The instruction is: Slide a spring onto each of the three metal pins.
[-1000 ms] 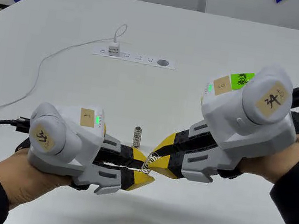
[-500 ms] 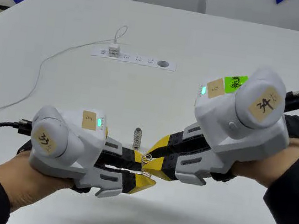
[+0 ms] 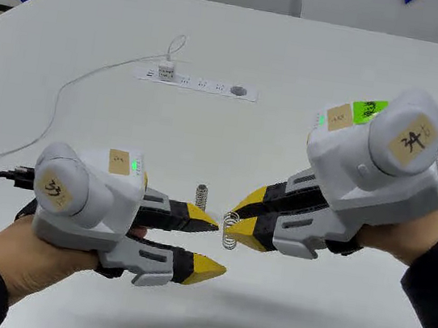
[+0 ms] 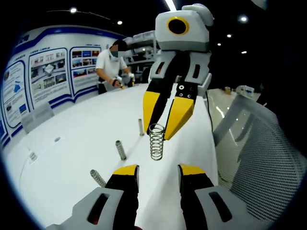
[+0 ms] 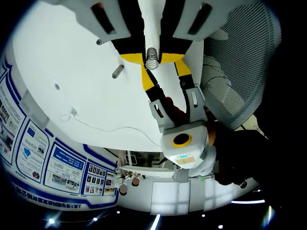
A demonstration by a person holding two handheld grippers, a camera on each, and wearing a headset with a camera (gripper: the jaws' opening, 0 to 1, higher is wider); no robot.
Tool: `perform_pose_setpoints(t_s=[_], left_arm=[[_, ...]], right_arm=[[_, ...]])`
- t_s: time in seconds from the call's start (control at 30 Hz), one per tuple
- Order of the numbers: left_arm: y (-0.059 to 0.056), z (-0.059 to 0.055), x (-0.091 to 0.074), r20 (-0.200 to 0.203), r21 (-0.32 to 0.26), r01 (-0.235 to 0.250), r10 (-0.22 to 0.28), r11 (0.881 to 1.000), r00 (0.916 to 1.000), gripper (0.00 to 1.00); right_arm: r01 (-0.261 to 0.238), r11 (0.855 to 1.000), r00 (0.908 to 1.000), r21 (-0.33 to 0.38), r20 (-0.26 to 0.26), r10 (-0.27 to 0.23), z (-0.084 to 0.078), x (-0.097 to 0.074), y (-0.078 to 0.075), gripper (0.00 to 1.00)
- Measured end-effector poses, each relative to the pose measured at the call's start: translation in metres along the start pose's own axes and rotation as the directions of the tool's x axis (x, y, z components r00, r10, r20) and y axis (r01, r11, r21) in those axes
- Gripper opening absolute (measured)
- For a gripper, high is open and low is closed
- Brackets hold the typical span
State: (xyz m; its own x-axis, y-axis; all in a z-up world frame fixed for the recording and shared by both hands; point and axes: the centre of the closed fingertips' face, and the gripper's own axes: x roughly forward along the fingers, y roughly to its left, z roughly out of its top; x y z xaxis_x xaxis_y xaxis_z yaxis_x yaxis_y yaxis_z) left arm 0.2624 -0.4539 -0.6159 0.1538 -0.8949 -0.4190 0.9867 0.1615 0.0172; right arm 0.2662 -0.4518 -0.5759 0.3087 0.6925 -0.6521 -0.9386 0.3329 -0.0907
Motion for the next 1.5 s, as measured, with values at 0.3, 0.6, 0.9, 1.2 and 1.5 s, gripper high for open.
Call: perform_pose_setpoints(t_s=[0.3, 0.6, 0.9, 1.2, 1.5], left_arm=[[0.009, -0.005, -0.01, 0.005, -0.033, -0.037, 0.037, 0.999, 0.9993, 0.39], [0.015, -0.009, -0.02, 0.009, -0.074, -0.078, 0.079, 0.994, 0.9968, 0.47], [0.017, -0.01, -0.028, 0.032, -0.106, -0.095, 0.099, 0.99, 0.9946, 0.51], [0.018, -0.013, -0.034, 0.031, -0.123, -0.109, 0.114, 0.986, 0.993, 0.54], [0.017, -0.017, -0.036, 0.023, -0.135, -0.112, 0.117, 0.984, 0.9929, 0.57]], right_arm=[[0.06, 0.997, 0.9982, 0.043, 0.003, -0.06, -0.01, -0.016, -0.018, 0.11], [0.125, 0.988, 0.9919, 0.089, 0.011, -0.127, -0.019, -0.035, -0.038, 0.11], [0.196, 0.971, 0.98, 0.136, 0.009, -0.199, -0.032, -0.056, -0.059, 0.11], [0.267, 0.947, 0.9623, 0.179, 0.001, -0.272, -0.047, -0.077, -0.082, 0.11], [0.321, 0.92, 0.9457, 0.226, -0.028, -0.324, -0.071, -0.083, -0.099, 0.11]])
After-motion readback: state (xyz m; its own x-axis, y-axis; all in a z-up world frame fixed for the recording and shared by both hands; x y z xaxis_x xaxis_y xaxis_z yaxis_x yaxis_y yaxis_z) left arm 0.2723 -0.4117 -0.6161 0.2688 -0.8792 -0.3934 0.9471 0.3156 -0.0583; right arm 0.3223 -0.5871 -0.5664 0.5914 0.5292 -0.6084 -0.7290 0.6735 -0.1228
